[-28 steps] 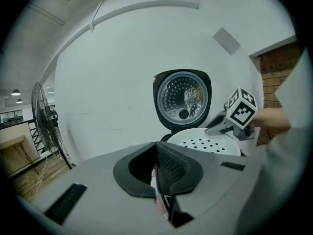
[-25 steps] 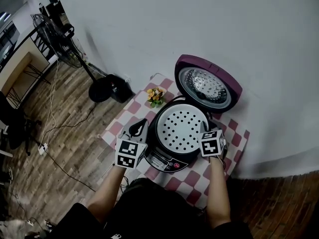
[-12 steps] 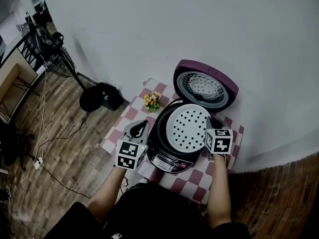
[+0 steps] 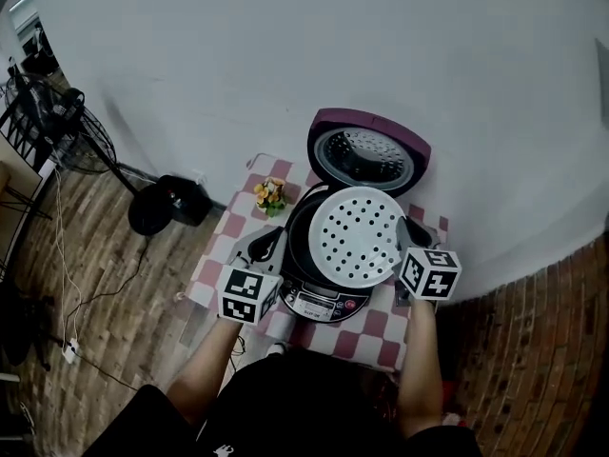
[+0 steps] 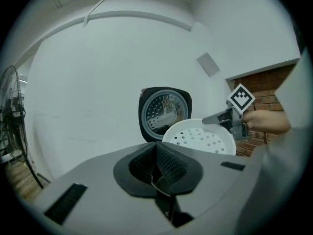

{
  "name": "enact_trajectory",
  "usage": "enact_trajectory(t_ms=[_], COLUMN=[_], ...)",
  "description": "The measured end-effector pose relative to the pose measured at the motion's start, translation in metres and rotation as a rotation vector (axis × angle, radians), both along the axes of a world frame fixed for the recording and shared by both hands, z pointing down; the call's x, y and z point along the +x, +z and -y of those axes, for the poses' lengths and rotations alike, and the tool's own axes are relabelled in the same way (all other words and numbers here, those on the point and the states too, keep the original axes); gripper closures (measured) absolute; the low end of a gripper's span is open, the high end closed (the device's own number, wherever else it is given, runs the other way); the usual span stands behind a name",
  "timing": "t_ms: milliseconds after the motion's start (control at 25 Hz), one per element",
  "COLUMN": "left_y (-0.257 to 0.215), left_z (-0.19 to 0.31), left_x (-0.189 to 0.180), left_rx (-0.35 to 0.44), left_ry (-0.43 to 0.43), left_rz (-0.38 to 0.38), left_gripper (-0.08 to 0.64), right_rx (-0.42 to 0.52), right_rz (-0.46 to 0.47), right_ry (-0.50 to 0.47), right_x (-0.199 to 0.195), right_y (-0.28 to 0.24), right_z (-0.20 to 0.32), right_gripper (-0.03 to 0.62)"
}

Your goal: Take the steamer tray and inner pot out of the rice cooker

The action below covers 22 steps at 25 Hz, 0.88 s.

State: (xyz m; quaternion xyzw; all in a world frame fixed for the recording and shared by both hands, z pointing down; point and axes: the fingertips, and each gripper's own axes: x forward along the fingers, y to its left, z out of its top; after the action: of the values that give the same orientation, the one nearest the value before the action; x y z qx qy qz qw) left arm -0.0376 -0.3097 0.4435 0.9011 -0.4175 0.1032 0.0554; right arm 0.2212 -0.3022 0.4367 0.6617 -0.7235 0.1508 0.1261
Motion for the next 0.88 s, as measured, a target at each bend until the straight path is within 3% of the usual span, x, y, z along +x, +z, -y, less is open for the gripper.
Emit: enact_trajectory(t_ms=[400,880], left_y=[-0.017,-0.032], left_z=[-0.035,-0.077], left_x=[0.053,0.121], left_rx=[0.023,0.055], left_ry=[0.209,0.159], left_rz=[-0.024,-0.021], left_gripper=[0.557,0.558], right_rx=[0.093,0.093], right_rz=[0.01,0.027], right_ry=[0.173,0.136], right_x=[0.041,0.123], right_y=[-0.023,-0.017], right_z=[-0.07,-0.12], right_gripper=[0.569,0.569])
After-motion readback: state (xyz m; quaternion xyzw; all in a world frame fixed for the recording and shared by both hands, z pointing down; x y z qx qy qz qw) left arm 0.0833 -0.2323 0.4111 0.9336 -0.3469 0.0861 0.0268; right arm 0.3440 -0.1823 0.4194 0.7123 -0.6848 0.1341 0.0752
